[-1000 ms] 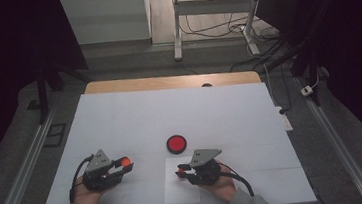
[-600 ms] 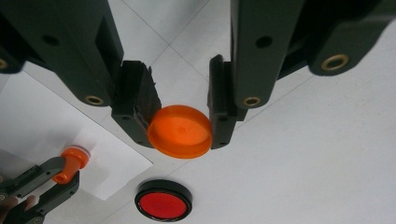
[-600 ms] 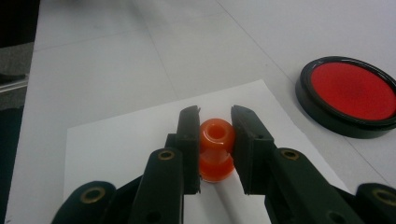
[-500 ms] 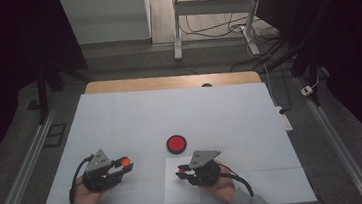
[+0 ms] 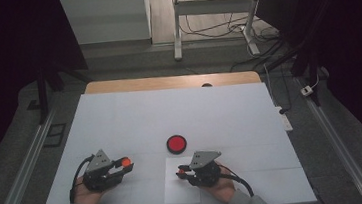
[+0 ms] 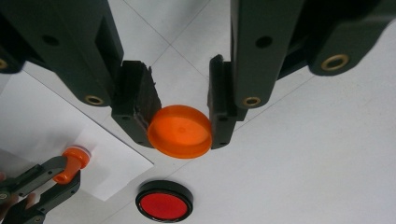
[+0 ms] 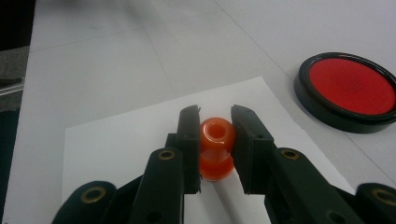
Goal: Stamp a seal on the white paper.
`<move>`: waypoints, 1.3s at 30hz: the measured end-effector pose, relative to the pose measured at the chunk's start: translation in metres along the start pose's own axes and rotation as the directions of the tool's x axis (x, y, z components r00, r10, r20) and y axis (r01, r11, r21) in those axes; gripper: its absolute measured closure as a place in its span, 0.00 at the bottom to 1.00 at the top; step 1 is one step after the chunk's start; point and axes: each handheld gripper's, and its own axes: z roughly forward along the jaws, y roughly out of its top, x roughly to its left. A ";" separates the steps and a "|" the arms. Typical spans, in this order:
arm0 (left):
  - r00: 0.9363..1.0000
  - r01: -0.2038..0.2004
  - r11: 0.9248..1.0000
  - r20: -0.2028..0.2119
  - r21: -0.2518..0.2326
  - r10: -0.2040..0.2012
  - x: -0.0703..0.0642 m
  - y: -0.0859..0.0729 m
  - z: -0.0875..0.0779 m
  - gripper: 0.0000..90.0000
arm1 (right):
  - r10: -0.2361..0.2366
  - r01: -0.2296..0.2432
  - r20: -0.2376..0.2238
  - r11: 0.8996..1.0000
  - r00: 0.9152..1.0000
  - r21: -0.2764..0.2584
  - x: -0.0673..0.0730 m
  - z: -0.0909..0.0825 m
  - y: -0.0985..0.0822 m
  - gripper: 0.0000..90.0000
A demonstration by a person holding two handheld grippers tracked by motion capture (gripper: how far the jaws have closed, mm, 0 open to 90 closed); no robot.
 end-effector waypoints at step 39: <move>1.000 0.011 1.000 -0.005 -0.011 -0.011 0.002 0.000 -0.003 0.72 | 0.000 0.000 0.008 1.000 1.000 -0.020 0.002 0.001 -0.004 0.81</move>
